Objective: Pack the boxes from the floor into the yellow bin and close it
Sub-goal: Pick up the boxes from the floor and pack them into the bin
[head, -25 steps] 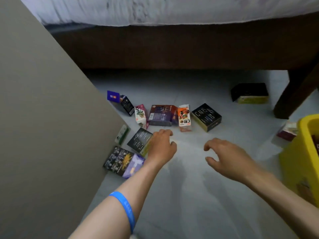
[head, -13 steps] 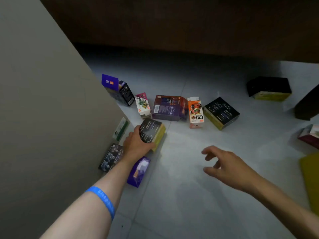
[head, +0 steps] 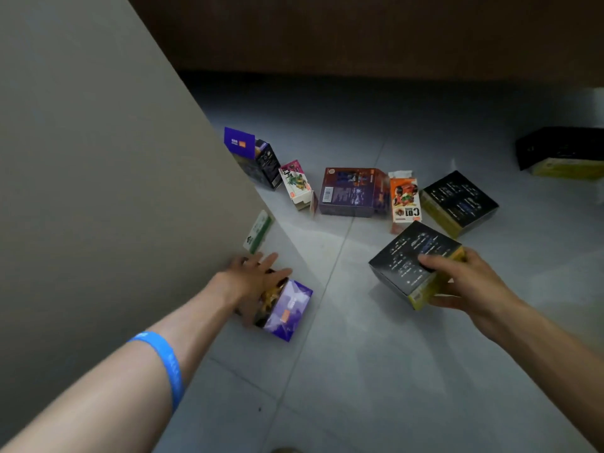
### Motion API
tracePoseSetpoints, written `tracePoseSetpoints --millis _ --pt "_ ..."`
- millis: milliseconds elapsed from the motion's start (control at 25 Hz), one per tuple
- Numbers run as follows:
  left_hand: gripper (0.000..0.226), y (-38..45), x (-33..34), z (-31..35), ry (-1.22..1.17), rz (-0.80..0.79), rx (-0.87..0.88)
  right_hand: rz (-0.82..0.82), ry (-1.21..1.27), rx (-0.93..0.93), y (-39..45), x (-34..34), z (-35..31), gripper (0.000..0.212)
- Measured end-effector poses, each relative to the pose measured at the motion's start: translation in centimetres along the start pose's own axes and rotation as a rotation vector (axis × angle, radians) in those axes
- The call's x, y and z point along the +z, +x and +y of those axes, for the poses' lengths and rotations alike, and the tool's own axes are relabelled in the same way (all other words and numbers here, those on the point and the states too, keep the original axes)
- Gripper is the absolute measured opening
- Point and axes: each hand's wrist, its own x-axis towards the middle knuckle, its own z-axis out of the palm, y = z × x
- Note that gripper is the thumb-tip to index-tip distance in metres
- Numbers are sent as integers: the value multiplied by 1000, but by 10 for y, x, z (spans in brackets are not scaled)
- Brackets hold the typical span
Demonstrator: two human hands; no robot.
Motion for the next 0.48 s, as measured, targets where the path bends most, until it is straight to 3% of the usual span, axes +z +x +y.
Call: tracePoseSetpoints --millis 80,200,320,480 --pt "128 -8 34 2 15 74 -49 -45 -8 -24 -9 -3 -4 51" --pt "116 -7 36 29 -162 315 27 -99 10 -95 -24 -25 -15 41" --pt "111 0 -37 76 -629 440 145 -62 63 -164 -43 -61 -33 35" --pt "104 -8 -144 183 -989 628 481 93 106 -284 -90 -131 -57 28"
